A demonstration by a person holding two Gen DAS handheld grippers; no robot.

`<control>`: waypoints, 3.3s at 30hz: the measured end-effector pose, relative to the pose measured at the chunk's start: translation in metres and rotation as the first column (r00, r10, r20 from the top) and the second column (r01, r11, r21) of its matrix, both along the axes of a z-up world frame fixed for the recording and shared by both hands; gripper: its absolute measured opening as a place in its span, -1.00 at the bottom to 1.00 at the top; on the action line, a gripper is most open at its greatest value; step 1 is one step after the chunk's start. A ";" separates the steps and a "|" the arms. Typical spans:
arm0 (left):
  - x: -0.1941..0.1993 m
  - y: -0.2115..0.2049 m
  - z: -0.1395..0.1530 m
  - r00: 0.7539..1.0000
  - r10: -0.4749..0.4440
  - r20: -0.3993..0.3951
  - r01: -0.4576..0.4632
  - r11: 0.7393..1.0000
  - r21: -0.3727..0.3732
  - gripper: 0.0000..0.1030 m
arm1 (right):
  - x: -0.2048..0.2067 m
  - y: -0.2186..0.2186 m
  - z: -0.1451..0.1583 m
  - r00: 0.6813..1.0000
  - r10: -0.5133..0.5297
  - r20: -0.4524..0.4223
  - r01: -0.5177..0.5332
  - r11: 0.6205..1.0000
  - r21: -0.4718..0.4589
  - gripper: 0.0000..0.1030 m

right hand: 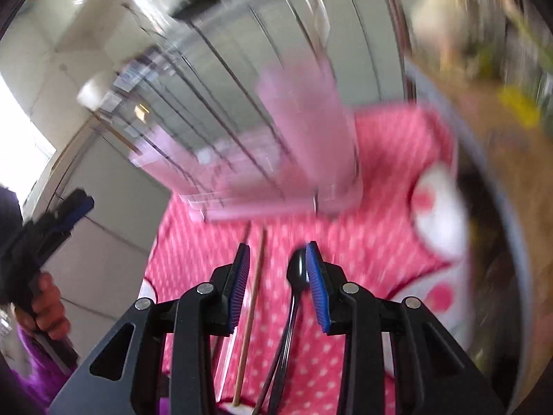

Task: Organize utensils
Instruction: 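Grasp the black spoon with the right tool while the left tool grasps another chopstick, then carry the black spoon and chopstick over the pink cup while both tools release them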

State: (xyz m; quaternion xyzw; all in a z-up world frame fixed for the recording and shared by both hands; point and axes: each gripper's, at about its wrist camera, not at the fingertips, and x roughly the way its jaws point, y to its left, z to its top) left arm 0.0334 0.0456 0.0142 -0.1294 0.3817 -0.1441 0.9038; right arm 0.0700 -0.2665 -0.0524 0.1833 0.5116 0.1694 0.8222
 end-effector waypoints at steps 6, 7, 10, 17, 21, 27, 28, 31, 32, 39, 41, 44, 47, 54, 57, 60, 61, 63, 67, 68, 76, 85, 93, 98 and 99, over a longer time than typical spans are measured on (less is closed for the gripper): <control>0.015 -0.017 -0.050 0.989 -0.031 -0.147 0.034 0.999 0.015 -0.30 | 0.006 0.006 -0.047 0.986 -0.009 -0.167 0.021 0.997 0.070 -0.33; 0.016 -0.020 -0.055 0.987 -0.036 -0.158 0.039 0.999 0.014 -0.30 | 0.005 0.010 -0.052 0.983 -0.001 -0.181 0.014 0.997 0.071 -0.33; 0.022 -0.025 -0.068 0.982 -0.047 -0.181 0.052 0.998 0.021 -0.30 | 0.003 0.022 -0.059 0.981 0.028 -0.191 -0.020 0.999 0.046 -0.33; 0.047 -0.033 -0.085 0.961 -0.081 -0.264 0.087 0.996 0.013 -0.30 | 0.010 0.044 -0.069 0.980 0.051 -0.195 -0.062 0.997 -0.050 -0.54; 0.062 -0.043 -0.098 0.938 -0.107 -0.329 0.119 0.993 0.015 -0.30 | 0.009 0.048 -0.073 0.983 0.041 -0.176 -0.049 0.998 -0.045 -0.83; 0.084 -0.064 -0.119 0.907 -0.110 -0.407 0.145 0.988 0.055 -0.40 | 0.004 0.023 -0.063 0.992 -0.029 -0.122 0.028 1.000 -0.006 -0.85; 0.086 -0.067 -0.122 0.904 -0.103 -0.415 0.142 0.988 0.065 -0.43 | 0.002 0.019 -0.063 0.992 -0.042 -0.121 0.043 0.999 0.009 -0.85; 0.096 -0.078 -0.131 0.897 -0.085 -0.435 0.140 0.986 0.096 -0.52 | 0.001 0.008 -0.063 0.990 -0.066 -0.122 0.071 0.997 0.035 -0.85; 0.098 -0.082 -0.134 0.895 -0.082 -0.439 0.144 0.983 0.110 -0.52 | 0.000 0.005 -0.063 0.990 -0.070 -0.125 0.076 0.996 0.044 -0.85; 0.111 -0.106 -0.149 0.898 -0.035 -0.439 0.158 0.956 0.247 -0.83 | -0.002 -0.005 -0.066 0.989 -0.083 -0.123 0.094 0.992 0.085 -0.85; 0.112 -0.111 -0.150 0.901 -0.038 -0.432 0.165 0.951 0.260 -0.90 | -0.004 -0.009 -0.065 0.990 -0.087 -0.112 0.098 0.991 0.090 -0.85; 0.109 -0.107 -0.145 0.909 -0.046 -0.415 0.155 0.960 0.232 -0.90 | -0.010 -0.017 -0.059 0.992 -0.088 -0.087 0.097 0.990 0.100 -0.85; 0.099 -0.096 -0.129 0.923 -0.056 -0.381 0.140 0.970 0.197 -0.90 | -0.016 -0.019 -0.052 0.995 -0.090 -0.047 0.095 0.990 0.104 -0.85; 0.072 -0.074 -0.097 0.955 -0.077 -0.287 0.123 0.982 0.146 -0.91 | -0.013 -0.025 -0.051 0.993 -0.102 -0.053 0.105 0.993 0.058 -0.85; 0.054 -0.055 -0.082 0.967 -0.085 -0.239 0.109 0.990 0.089 -0.91 | -0.007 -0.022 -0.053 0.993 -0.097 -0.063 0.097 0.995 0.000 -0.84; 0.045 -0.044 -0.065 0.977 -0.088 -0.193 0.097 0.995 0.038 -0.91 | -0.004 -0.013 -0.057 0.994 -0.078 -0.077 0.072 0.994 -0.085 -0.57; 0.046 -0.044 -0.061 0.979 -0.090 -0.184 0.097 0.995 0.032 -0.91 | -0.003 -0.008 -0.059 0.995 -0.068 -0.079 0.059 0.992 -0.107 -0.34; 0.043 -0.039 -0.052 0.983 -0.091 -0.162 0.095 0.995 0.016 -0.91 | -0.002 0.000 -0.062 0.995 -0.056 -0.080 0.043 0.987 -0.153 -0.26; 0.037 -0.025 -0.036 0.987 -0.094 -0.131 0.093 0.996 -0.013 -0.91 | 0.003 0.008 -0.070 0.994 -0.056 -0.095 0.033 0.973 -0.229 -0.26; 0.035 -0.021 -0.032 0.988 -0.094 -0.122 0.093 0.995 -0.019 -0.91 | 0.005 0.010 -0.071 0.994 -0.055 -0.098 0.031 0.971 -0.238 -0.26; 0.021 -0.008 -0.010 0.996 -0.071 -0.050 0.069 0.996 -0.050 -0.91 | 0.009 0.005 -0.070 0.994 -0.081 -0.078 0.057 0.960 -0.274 -0.76; 0.002 0.015 0.021 0.997 -0.015 0.074 0.023 0.995 -0.097 -0.91 | -0.013 -0.026 -0.040 0.988 -0.140 0.069 0.142 0.989 -0.028 -0.78; -0.011 0.023 0.056 0.984 0.019 0.177 -0.001 0.995 -0.104 -0.91 | -0.035 -0.028 0.021 0.943 -0.151 0.297 0.112 0.983 0.144 -0.78; -0.019 0.031 0.081 0.970 0.046 0.238 -0.023 0.995 -0.097 -0.91 | -0.042 -0.026 0.069 0.880 -0.159 0.447 0.077 0.977 0.196 -0.78; -0.021 0.032 0.087 0.967 0.050 0.251 -0.028 0.995 -0.092 -0.91 | -0.042 -0.025 0.076 0.868 -0.159 0.470 0.069 0.977 0.203 -0.78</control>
